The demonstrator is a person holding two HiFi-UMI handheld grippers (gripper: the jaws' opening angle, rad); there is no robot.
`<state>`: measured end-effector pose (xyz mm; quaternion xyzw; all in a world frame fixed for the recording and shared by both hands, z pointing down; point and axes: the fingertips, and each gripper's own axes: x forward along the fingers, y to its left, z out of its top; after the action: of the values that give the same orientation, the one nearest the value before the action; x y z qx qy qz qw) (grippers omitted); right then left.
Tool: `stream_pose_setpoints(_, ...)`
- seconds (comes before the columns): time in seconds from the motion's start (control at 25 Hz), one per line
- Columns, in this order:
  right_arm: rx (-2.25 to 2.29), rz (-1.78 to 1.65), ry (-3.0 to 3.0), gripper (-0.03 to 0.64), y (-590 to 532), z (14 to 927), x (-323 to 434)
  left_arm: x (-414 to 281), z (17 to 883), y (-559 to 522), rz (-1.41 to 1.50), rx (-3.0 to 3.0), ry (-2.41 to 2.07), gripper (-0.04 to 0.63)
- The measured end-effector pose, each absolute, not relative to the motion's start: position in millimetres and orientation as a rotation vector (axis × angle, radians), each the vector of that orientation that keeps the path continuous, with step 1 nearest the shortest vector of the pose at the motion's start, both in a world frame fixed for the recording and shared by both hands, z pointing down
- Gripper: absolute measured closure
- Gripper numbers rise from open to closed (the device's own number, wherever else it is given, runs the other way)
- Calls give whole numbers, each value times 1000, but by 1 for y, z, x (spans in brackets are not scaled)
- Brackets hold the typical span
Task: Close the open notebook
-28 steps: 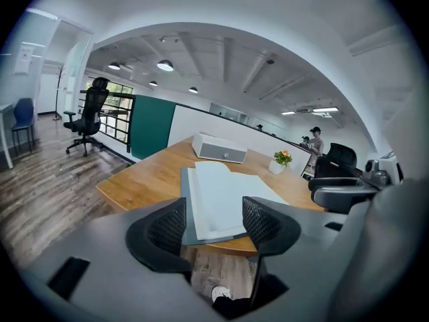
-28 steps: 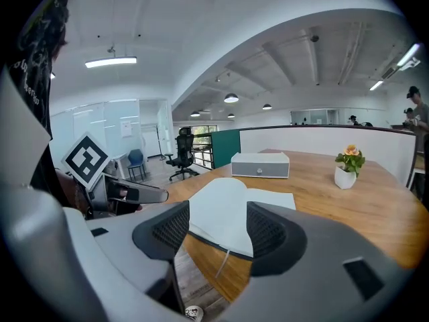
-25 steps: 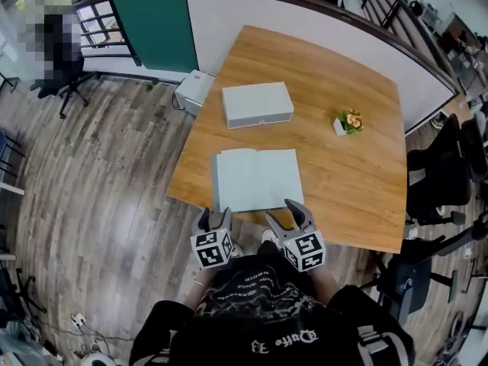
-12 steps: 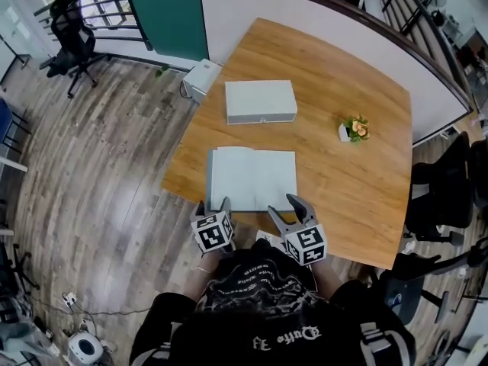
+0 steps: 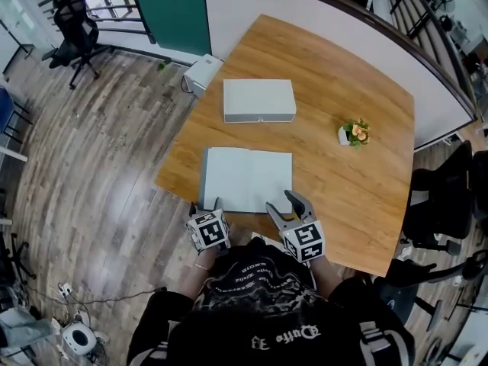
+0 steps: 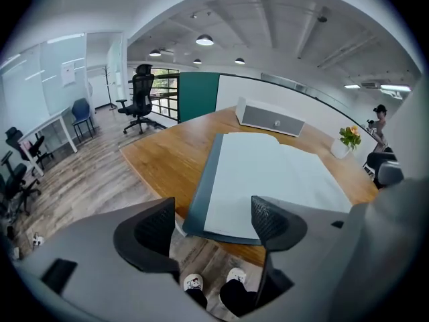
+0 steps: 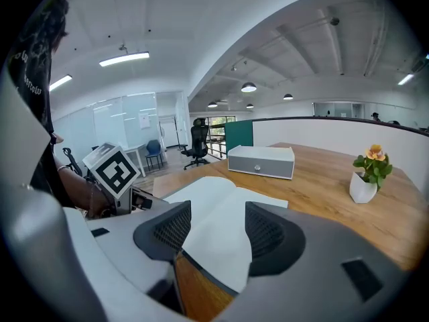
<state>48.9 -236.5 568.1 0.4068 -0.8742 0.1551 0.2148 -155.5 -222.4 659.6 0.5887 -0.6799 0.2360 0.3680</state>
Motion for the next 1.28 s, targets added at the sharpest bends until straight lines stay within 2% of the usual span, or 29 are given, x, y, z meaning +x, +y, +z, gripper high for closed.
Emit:
stream_pose_setpoints(0.12,1120,429,-2421,362,-235,571,50,-158,662,-219,552,1453,-1765,218)
stream_pose_setpoints(0.4,1137,449,-2405,373,-233,575,54,-159,665,-216,431,1388,-1696,227)
stream_pose_setpoints(0.8,1128,451,-2406,391,-225,578,50,-161,659,-208,469,1385,-1724,359)
stream_pose_setpoints(0.84,1128,450,-2407,393,-225,578,49,-161,657,-207,491,1399,-1741,390)
stream_pose_setpoints(0.92,1131,450,-2406,394,-223,578,50,-162,655,-207,561,1446,-1788,522)
stream_pose_setpoints(1.28,1146,467,-2397,399,-215,581,55,-163,647,-205,607,1492,-1838,557)
